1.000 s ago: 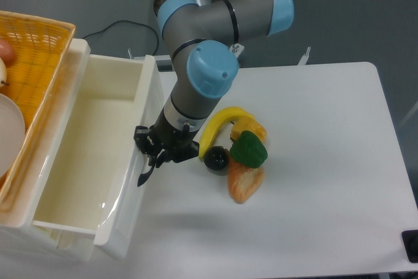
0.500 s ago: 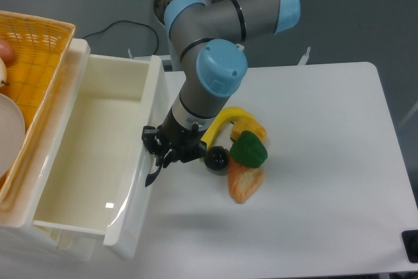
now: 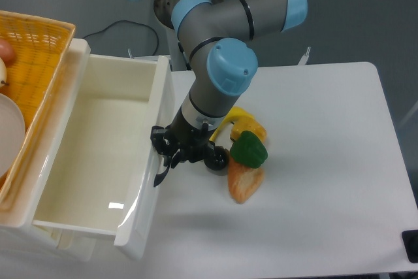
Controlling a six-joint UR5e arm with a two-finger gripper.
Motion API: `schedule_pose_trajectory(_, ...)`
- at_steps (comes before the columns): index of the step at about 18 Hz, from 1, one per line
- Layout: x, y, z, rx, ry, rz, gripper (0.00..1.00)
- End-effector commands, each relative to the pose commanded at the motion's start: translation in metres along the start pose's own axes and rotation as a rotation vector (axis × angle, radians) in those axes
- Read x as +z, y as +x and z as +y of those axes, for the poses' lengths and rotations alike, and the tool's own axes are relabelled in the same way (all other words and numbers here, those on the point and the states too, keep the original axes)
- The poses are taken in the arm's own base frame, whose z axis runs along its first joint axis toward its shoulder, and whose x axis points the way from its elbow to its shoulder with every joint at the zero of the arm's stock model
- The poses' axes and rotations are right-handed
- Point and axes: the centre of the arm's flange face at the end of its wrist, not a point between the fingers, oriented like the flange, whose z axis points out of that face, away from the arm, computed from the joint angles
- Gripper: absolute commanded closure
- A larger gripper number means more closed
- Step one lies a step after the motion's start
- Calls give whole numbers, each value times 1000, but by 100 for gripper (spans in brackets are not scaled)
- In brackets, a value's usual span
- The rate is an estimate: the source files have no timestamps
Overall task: Slide open the top white drawer
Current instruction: 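Release the drawer handle and move the gripper away from the drawer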
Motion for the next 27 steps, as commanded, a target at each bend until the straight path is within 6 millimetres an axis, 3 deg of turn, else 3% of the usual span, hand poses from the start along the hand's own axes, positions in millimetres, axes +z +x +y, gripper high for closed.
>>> schedule_pose_trajectory(1, 0, 0, 0, 1, 1, -1, 78)
schedule_pose_trajectory(3, -1, -1, 0, 3, 3, -2, 64)
schedule_pose_trajectory(4, -1, -1, 0, 8, 3, -2, 62)
schedule_pose_trajectory(9, -1, -3, 0, 7, 6, 4, 55)
schedule_pose_trajectory(23, -7, -14, 0, 3, 35, 34, 50)
schedule_pose_trajectory(27, -16, -15, 0, 2, 51, 30, 38)
